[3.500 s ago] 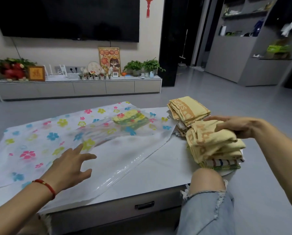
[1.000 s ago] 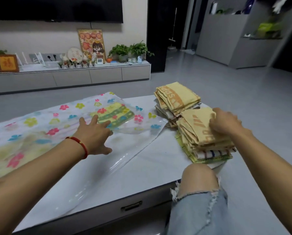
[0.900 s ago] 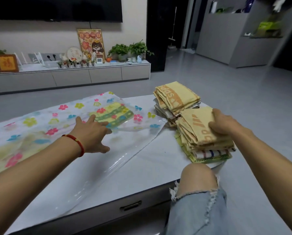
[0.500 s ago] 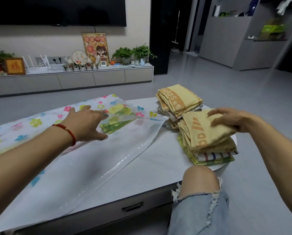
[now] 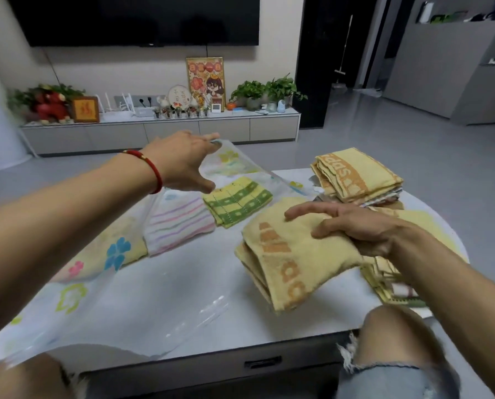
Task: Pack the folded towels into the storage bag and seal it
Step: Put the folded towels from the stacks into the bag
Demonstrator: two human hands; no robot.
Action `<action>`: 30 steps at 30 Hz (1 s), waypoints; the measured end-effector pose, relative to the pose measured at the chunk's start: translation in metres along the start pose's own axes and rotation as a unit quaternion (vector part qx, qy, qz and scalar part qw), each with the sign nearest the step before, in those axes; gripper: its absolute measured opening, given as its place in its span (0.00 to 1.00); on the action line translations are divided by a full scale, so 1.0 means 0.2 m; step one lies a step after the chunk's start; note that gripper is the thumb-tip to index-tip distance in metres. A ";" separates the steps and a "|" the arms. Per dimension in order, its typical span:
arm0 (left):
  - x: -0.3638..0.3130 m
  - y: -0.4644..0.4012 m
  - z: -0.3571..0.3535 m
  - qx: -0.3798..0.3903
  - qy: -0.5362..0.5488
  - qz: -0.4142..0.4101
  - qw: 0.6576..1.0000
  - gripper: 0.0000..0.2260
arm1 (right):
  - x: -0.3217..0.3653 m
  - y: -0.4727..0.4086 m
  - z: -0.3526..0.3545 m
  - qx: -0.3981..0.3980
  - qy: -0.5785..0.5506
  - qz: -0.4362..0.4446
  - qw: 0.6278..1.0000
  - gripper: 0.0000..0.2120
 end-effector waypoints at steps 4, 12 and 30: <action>0.00 -0.02 0.04 -0.010 0.015 -0.007 1.000 0.39 | 0.01 -0.50 -0.27 0.012 -0.051 0.006 0.999 0.27; 0.04 0.02 0.14 -0.048 0.040 -0.020 0.998 0.37 | -0.11 -1.23 0.11 -0.330 -0.079 0.010 0.940 0.27; -0.01 0.04 -0.03 -0.042 0.111 -0.026 0.993 0.34 | -0.17 -1.18 0.16 -0.306 0.275 -0.076 0.909 0.28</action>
Point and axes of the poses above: each hand's wrist, its own y-axis away from the middle knuckle, its own z-axis out of the back of the hand, x = y × z, the point moved 10 cm from there along -y, towards the middle knuckle, and after that the axes turned 12 degrees about y, right-handed, at the moved point
